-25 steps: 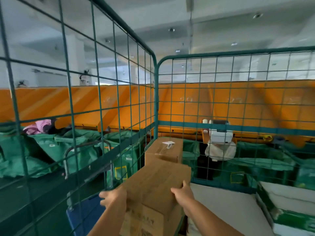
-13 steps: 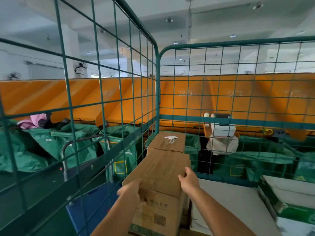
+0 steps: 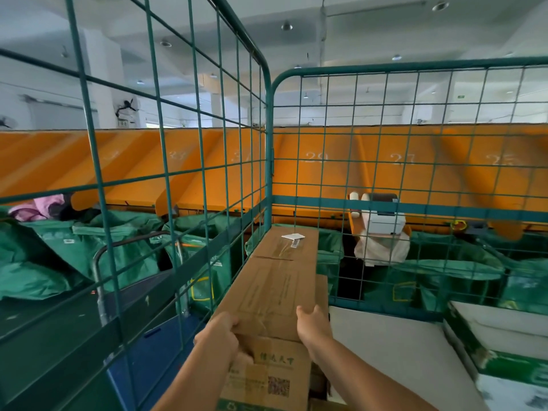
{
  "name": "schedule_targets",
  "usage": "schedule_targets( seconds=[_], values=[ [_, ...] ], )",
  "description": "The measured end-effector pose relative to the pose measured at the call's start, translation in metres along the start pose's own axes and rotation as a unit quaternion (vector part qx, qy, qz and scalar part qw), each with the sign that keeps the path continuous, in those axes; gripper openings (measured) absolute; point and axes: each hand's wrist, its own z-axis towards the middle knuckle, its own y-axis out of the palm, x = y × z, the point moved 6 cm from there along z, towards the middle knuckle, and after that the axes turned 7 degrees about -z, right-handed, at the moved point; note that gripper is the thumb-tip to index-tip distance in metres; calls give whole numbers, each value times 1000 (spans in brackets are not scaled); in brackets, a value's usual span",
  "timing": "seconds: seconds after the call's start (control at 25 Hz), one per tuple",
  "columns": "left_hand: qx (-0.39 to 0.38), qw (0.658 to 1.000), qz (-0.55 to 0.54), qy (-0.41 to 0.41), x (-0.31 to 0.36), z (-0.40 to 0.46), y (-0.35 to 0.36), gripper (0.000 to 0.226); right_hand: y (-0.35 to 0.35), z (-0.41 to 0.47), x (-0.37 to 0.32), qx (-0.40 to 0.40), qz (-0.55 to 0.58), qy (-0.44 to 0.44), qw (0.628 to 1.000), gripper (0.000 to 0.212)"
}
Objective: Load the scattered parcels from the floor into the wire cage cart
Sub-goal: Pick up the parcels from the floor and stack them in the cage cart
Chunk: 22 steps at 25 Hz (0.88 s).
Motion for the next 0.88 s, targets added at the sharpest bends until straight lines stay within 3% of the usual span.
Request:
schedule_targets(
  seconds=[0.12,0.32,0.64,0.68,0.8,0.84,0.88],
  values=[
    [-21,1000,-1,9,3,-23,4,22,3,-2,-8,26,-18,-2,999,60],
    [-113,993,18,0,4,-35,17,42,4,-1,-12,14,-14,-1,1000,61],
    [-82,996,-16,6,5,-28,4,40,8,-3,15,-69,60,55,994,62],
    [-81,997,-20,0,4,-7,6,45,5,-8,23,-68,79,69,992,62],
    [5,999,-22,41,-10,135,15,97,-18,-32,46,-32,101,88,990,56],
    [24,997,-18,65,-17,137,15,105,-28,-39,55,-23,108,91,990,51],
    [9,996,12,86,-29,101,17,96,-41,-48,67,-11,116,93,989,46]
  ],
)
